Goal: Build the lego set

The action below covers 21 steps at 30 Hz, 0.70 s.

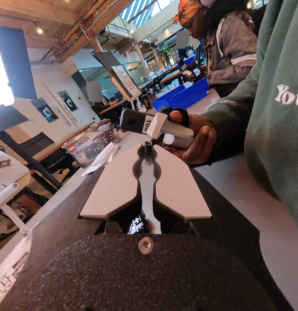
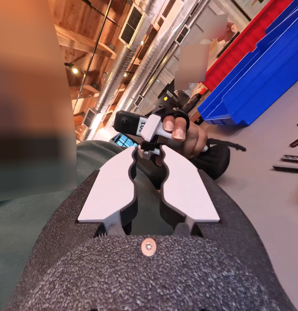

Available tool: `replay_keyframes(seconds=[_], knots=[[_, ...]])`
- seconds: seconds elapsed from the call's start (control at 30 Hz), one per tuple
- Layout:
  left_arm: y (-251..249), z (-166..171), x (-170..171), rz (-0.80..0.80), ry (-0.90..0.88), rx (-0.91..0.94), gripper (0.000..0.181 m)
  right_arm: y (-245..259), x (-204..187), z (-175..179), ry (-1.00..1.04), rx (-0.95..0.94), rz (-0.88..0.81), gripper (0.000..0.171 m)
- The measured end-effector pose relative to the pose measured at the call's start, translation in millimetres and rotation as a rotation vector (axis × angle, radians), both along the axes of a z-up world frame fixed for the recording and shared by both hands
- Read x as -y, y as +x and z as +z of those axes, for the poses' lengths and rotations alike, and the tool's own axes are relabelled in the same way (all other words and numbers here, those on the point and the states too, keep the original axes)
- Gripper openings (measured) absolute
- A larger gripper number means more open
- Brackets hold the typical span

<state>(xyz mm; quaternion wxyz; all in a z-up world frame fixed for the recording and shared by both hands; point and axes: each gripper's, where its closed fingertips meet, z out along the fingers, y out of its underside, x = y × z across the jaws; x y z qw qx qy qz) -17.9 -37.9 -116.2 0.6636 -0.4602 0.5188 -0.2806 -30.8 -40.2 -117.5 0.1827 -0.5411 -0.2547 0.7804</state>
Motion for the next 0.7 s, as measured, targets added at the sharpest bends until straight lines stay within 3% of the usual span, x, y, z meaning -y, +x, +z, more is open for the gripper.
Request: replay_keyframes(seconds=[0.43,0.5,0.6,0.7], knots=[[-0.7,-8.5,5.9,0.004,0.129,-0.056,0.008,-1.2,3.8,-5.0,-0.071,0.003,0.070,0.016],[-3.1,-9.3,4.1,0.005,0.087,-0.040,0.017,-0.1,1.9,-6.8,-0.010,0.035,0.057,0.016],[-16.0,-2.8,0.0,-0.025,-0.074,0.043,0.031,6.2,-12.0,-31.8,0.344,0.283,-0.034,0.016],[-39.5,-4.1,-24.4,0.079,-0.179,0.083,0.024,30.7,-45.6,-94.8,0.868,0.775,-0.088,0.016]])
